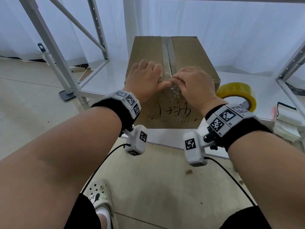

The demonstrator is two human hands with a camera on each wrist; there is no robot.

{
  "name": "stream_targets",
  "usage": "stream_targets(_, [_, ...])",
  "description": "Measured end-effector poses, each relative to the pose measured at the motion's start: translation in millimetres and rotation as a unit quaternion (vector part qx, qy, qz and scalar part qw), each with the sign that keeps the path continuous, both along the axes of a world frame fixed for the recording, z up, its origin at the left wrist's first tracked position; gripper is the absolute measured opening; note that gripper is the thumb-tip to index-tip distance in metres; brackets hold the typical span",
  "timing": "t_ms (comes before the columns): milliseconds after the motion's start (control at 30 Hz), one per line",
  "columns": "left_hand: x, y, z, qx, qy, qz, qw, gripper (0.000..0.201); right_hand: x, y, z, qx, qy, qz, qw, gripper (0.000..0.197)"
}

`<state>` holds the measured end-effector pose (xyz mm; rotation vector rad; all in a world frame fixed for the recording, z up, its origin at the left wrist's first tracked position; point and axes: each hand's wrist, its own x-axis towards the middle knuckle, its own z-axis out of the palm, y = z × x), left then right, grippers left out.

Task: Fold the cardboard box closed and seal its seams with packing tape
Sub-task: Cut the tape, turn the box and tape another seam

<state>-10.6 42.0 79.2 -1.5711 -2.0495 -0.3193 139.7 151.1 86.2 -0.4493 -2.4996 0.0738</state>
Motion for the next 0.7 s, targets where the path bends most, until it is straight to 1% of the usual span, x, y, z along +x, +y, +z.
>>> stream_targets(67, [-0.3, -0.1, -5.4, -0.004, 0.011, 0.012, 1.0, 0.063, -1.9, -0.2, -0.5, -0.006, -0.012, -0.002, 1.0, 0.032])
stream_targets(133, [1.9, -0.6, -6.5, -0.001, 0.017, 0.014, 1.0, 0.064, -3.1, -1.4, -1.5, -0.007, -0.019, -0.008, 1.0, 0.033])
stream_targets(200, [2.4, -1.8, -6.4, -0.001, 0.029, 0.017, 0.999, 0.061, -4.4, -4.9, -4.4, 0.03, -0.039, -0.034, 0.998, 0.033])
stream_targets(300, [2.8, -7.0, -3.8, -0.054, 0.028, 0.03, 0.998, 0.061, -5.4, -9.3, -9.1, 0.059, -0.064, -0.064, 0.994, 0.03])
stream_targets(400, [4.1, -13.1, -0.3, -0.096, 0.032, 0.036, 0.994, 0.061, -2.1, -9.6, -6.8, 0.037, -0.08, -0.058, 0.994, 0.033])
stream_targets(500, [7.3, -13.4, 6.7, -0.093, 0.017, 0.027, 0.995, 0.057, 2.7, -6.9, -0.4, 0.014, -0.07, -0.039, 0.997, 0.035])
stream_targets(600, [11.0, -9.6, 11.8, -0.093, -0.003, 0.043, 0.995, 0.053, 7.8, -0.7, 1.9, 0.013, -0.057, -0.069, 0.996, 0.034])
stream_targets(700, [11.0, -6.3, 8.4, -0.089, -0.01, 0.056, 0.994, 0.051, 11.8, 4.8, 5.0, 0.009, -0.079, -0.089, 0.993, 0.037])
